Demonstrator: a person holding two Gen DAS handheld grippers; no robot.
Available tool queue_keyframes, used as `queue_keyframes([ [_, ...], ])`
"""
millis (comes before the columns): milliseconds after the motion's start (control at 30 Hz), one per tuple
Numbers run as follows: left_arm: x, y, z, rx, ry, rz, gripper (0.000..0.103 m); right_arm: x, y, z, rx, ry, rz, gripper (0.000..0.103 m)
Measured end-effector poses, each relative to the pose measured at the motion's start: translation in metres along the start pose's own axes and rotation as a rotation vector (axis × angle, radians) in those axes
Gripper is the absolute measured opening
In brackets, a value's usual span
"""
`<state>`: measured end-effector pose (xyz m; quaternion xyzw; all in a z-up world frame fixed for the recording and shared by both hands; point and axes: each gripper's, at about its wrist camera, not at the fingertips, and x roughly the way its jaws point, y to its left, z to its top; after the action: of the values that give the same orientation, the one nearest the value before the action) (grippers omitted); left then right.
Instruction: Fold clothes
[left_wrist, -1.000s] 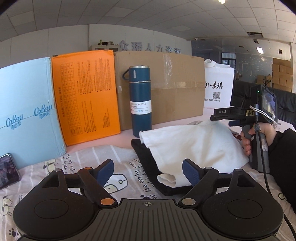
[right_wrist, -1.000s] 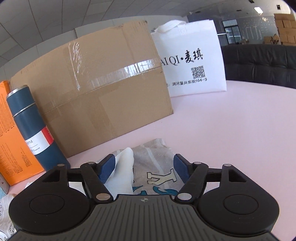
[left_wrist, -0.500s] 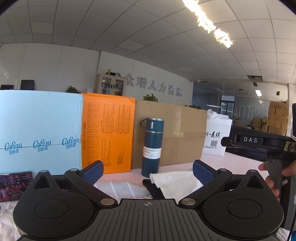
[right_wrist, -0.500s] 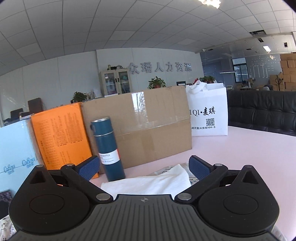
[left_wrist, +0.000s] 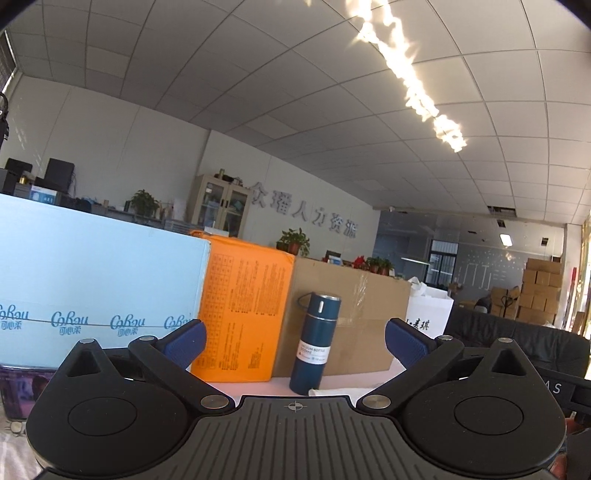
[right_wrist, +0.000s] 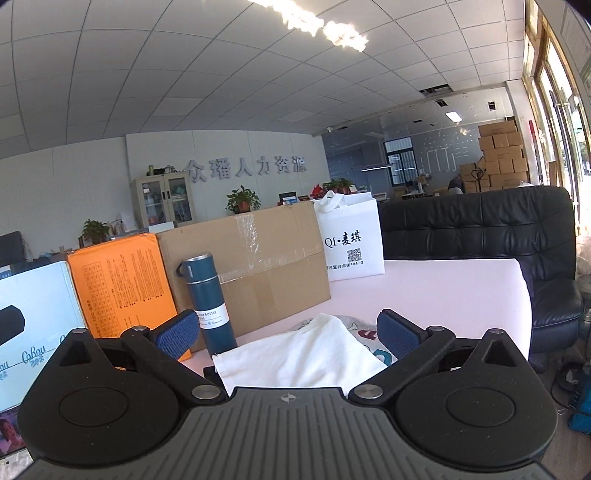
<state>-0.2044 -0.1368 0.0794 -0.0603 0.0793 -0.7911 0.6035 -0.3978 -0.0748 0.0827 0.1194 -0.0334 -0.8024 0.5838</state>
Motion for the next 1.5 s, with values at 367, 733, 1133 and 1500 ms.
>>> queue_keyframes([
  [367,-0.011,-0.007,0.003,0.036,-0.081,0.059,0.103,-0.020,0.010,-0.002,-0.035,-0.093,-0.102,0.103],
  [733,-0.010,-0.011,-0.006,0.064,-0.072,0.096,0.103,-0.005,-0.005,-0.009,0.003,-0.051,-0.101,0.103],
  [1133,-0.017,-0.014,-0.006,0.081,-0.076,0.069,0.103,0.001,-0.005,-0.011,-0.008,-0.039,-0.119,0.103],
  [1500,-0.009,-0.013,-0.010,0.056,0.010,0.040,0.103,0.007,-0.003,-0.021,-0.009,0.009,-0.089,0.103],
])
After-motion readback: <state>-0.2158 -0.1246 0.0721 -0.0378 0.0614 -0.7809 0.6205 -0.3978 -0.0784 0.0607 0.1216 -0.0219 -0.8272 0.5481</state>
